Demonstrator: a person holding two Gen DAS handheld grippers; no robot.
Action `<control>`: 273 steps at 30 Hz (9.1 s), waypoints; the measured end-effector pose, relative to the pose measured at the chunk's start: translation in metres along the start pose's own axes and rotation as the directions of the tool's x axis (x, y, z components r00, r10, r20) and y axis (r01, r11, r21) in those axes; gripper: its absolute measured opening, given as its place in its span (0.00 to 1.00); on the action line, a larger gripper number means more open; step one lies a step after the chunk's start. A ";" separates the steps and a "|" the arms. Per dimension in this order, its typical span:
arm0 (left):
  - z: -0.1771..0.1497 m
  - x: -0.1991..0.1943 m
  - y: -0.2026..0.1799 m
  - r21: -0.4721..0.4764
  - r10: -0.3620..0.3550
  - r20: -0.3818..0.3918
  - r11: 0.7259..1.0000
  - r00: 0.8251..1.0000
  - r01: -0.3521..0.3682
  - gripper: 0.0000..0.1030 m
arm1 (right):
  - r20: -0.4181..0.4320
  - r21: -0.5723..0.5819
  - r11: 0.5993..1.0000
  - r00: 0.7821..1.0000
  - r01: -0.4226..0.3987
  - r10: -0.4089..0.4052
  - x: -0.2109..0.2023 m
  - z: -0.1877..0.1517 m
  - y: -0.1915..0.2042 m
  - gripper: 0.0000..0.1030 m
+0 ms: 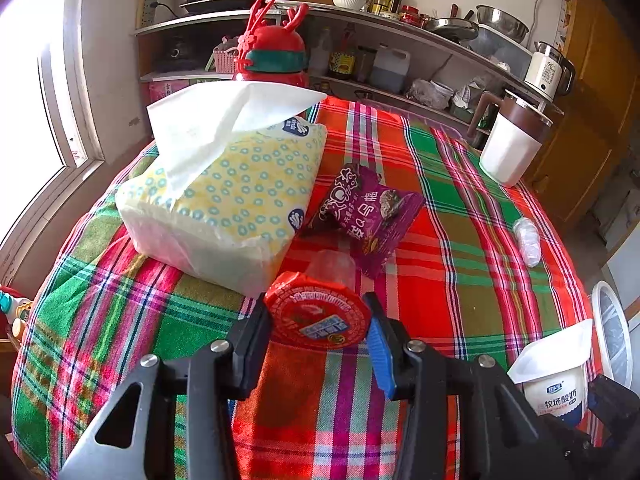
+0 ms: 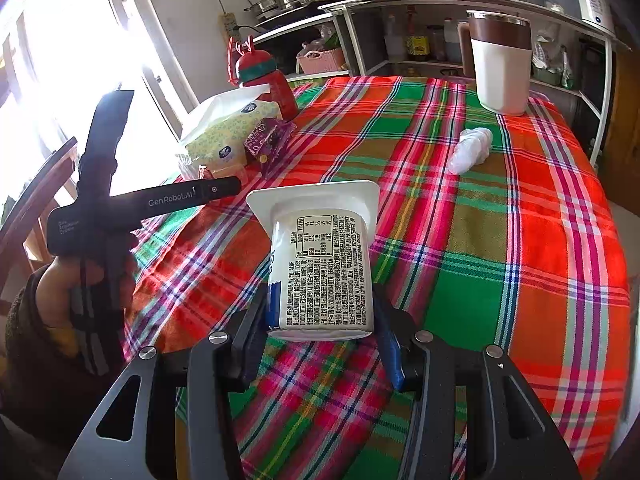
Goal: Collect trash
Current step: 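Carry the red-lidded cup in the left tool and yogurt cup in the right tool over the bin, then open the left tool dropping the red-lidded cup while the right tool drops the yogurt cup, then move both tools back over the table toward the purple wrapper and white bag, then grasp the purple snack wrapper with the left tool while the right tool grasps the white plastic bag, then carry the purple wrapper in the left tool and white bag in the right tool over the bin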
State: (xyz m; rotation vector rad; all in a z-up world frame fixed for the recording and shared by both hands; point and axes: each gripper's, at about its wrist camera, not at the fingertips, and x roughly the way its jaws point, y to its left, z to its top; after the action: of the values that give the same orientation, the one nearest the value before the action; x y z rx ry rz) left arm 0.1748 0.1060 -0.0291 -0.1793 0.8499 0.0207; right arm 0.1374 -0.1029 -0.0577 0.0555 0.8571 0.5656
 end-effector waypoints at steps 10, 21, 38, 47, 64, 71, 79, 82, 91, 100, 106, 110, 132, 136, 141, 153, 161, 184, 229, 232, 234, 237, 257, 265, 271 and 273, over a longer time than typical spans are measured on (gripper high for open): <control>-0.006 -0.025 -0.019 0.039 -0.028 0.037 0.999 0.999 0.027 0.45 | 0.035 0.052 0.999 0.999 0.013 -0.015 -0.016 -0.002 -0.006 0.48; -0.015 -0.049 -0.052 0.083 -0.085 0.062 0.993 0.994 0.080 0.45 | 0.081 0.087 0.994 0.994 0.063 -0.070 -0.046 -0.009 -0.017 0.48; -0.024 -0.072 -0.126 0.185 -0.177 0.078 0.969 0.981 0.161 0.45 | 0.135 0.178 0.974 0.977 0.139 -0.164 -0.098 -0.028 -0.061 0.48; -0.029 -0.076 -0.172 0.254 -0.220 0.067 0.947 0.973 0.197 0.45 | 0.164 0.248 0.953 0.962 0.175 -0.220 -0.129 -0.041 -0.094 0.48; -0.046 -0.081 -0.268 0.387 -0.328 0.007 0.872 0.945 0.300 0.45 | 0.187 0.368 0.890 0.916 0.270 -0.355 -0.186 -0.069 -0.152 0.48; -0.058 -0.078 -0.307 0.437 -0.359 -0.034 0.834 0.933 0.337 0.45 | 0.145 0.423 0.841 0.891 0.338 -0.431 -0.201 -0.083 -0.182 0.48; -0.070 -0.071 -0.352 0.480 -0.385 -0.085 0.792 0.919 0.377 0.45 | 0.071 0.478 0.777 0.863 0.411 -0.500 -0.215 -0.097 -0.218 0.48; -0.075 -0.067 -0.366 0.491 -0.388 -0.106 0.780 0.915 0.388 0.45 | 0.053 0.492 0.761 0.858 0.422 -0.511 -0.218 -0.103 -0.228 0.48; -0.083 -0.061 -0.385 0.497 -0.394 -0.139 0.766 0.909 0.408 0.46 | 0.002 0.502 0.726 0.838 0.470 -0.545 -0.220 -0.112 -0.248 0.48; -0.080 -0.060 -0.380 0.485 -0.386 -0.129 0.779 0.913 0.398 0.61 | -0.009 0.493 0.724 0.835 0.482 -0.550 -0.217 -0.113 -0.248 0.58; -0.077 -0.063 -0.366 0.467 -0.389 -0.118 0.790 0.914 0.397 0.61 | 0.002 0.502 0.718 0.829 0.482 -0.559 -0.218 -0.109 -0.239 0.59; -0.073 -0.067 -0.352 0.451 -0.384 -0.097 0.805 0.918 0.385 0.61 | 0.021 0.493 0.730 0.833 0.472 -0.553 -0.216 -0.103 -0.228 0.59; -0.035 -0.069 -0.214 0.266 -0.244 0.052 0.938 0.968 0.222 0.62 | 0.110 0.376 0.846 0.889 0.377 -0.445 -0.160 -0.046 -0.152 0.59; -0.026 -0.062 -0.178 0.208 -0.173 0.077 0.966 0.982 0.153 0.62 | 0.121 0.341 0.870 0.901 0.356 -0.416 -0.142 -0.027 -0.139 0.59; -0.015 -0.054 -0.140 0.152 -0.117 0.090 0.983 0.989 0.103 0.62 | 0.119 0.303 0.892 0.916 0.334 -0.383 -0.118 -0.008 -0.126 0.59; 0.015 -0.033 -0.056 0.003 -0.016 0.089 1.000 0.996 0.016 0.62 | 0.088 0.273 0.921 0.946 0.280 -0.313 -0.058 0.043 -0.109 0.59; 0.026 -0.019 -0.034 -0.021 0.018 0.083 1.000 0.996 -0.016 0.62 | 0.070 0.269 0.922 0.949 0.277 -0.306 -0.025 0.071 -0.110 0.59; 0.049 0.037 -0.042 0.064 0.066 0.035 0.996 0.997 -0.068 0.66 | -0.037 0.245 0.931 0.962 0.272 -0.272 0.053 0.108 -0.114 0.59; 0.020 -0.039 -0.127 0.218 -0.103 0.116 0.973 0.988 0.076 0.31 | 0.115 0.300 0.935 0.966 0.188 -0.231 -0.039 0.066 -0.104 0.26; 0.014 -0.050 -0.146 0.251 -0.136 0.128 0.963 0.982 0.101 0.31 | 0.138 0.306 0.932 0.959 0.196 -0.247 -0.060 0.058 -0.107 0.26; 0.011 -0.056 -0.159 0.271 -0.161 0.127 0.955 0.979 0.122 0.31 | 0.155 0.313 0.928 0.953 0.203 -0.261 -0.075 0.052 -0.111 0.26; 0.005 -0.064 -0.179 0.299 -0.193 0.127 0.943 0.973 0.148 0.31 | 0.168 0.330 0.919 0.945 0.215 -0.281 -0.094 0.044 -0.120 0.26; -0.046 -0.079 -0.323 0.465 -0.380 -0.004 0.818 0.925 0.338 0.31 | 0.162 0.471 0.818 0.880 0.329 -0.447 -0.202 -0.033 -0.201 0.26; -0.072 -0.062 -0.372 0.494 -0.406 -0.109 0.770 0.907 0.404 0.31 | 0.069 0.495 0.768 0.863 0.405 -0.500 -0.212 -0.066 -0.241 0.26; -0.087 -0.055 -0.395 0.504 -0.407 -0.152 0.752 0.901 0.425 0.31 | 0.006 0.508 0.745 0.863 0.432 -0.505 -0.208 -0.086 -0.263 0.26; -0.089 -0.054 -0.399 0.509 -0.407 -0.156 0.748 0.900 0.427 0.32 | -0.008 0.510 0.736 0.859 0.444 -0.513 -0.207 -0.089 -0.267 0.27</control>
State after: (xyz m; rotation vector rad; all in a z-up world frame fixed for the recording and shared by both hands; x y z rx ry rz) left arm 0.1084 -0.2985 0.0129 0.1623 0.8047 -0.6452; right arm 0.0858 -0.4485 -0.0433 0.3314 0.8259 -0.1644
